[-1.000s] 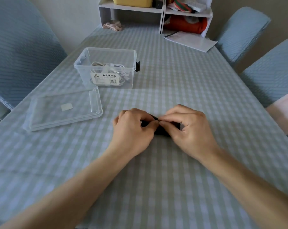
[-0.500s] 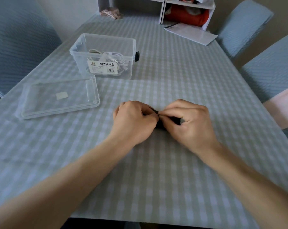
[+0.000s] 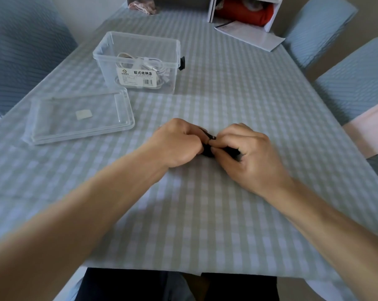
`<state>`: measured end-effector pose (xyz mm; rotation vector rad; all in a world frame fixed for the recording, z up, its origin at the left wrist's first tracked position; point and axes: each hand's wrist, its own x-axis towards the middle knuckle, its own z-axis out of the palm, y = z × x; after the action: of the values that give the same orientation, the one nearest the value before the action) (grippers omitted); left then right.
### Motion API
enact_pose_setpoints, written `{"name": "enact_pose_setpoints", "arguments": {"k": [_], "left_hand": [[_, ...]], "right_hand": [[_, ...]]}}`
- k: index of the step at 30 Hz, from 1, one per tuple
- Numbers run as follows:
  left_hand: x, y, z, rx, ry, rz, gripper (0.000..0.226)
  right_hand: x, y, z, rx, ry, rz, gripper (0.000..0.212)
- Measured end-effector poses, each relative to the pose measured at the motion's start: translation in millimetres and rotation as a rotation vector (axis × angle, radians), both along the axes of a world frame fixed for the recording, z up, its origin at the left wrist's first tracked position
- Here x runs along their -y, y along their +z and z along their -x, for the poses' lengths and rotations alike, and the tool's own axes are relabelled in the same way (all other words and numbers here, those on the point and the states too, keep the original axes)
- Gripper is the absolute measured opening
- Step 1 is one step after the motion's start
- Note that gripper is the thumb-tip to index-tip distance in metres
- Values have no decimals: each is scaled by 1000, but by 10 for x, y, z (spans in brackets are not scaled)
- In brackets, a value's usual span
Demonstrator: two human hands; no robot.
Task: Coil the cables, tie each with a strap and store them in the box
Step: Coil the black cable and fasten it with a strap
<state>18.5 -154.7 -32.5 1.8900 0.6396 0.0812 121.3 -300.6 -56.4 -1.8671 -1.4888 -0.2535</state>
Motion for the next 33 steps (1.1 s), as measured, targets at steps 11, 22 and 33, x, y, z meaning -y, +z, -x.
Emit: {"name": "enact_pose_setpoints", "arguments": {"k": [11,22,33], "left_hand": [[134,-53,49,149,109,-8,28],[141,38,68,238,101,-8,14],[122,-61,127,381,4,-529,9]], "right_hand": [[226,-22,29,36,34,64,30],[241,117,-2,-470,48,-67,25],[72,338,-26,-785,-5,192,20]]}}
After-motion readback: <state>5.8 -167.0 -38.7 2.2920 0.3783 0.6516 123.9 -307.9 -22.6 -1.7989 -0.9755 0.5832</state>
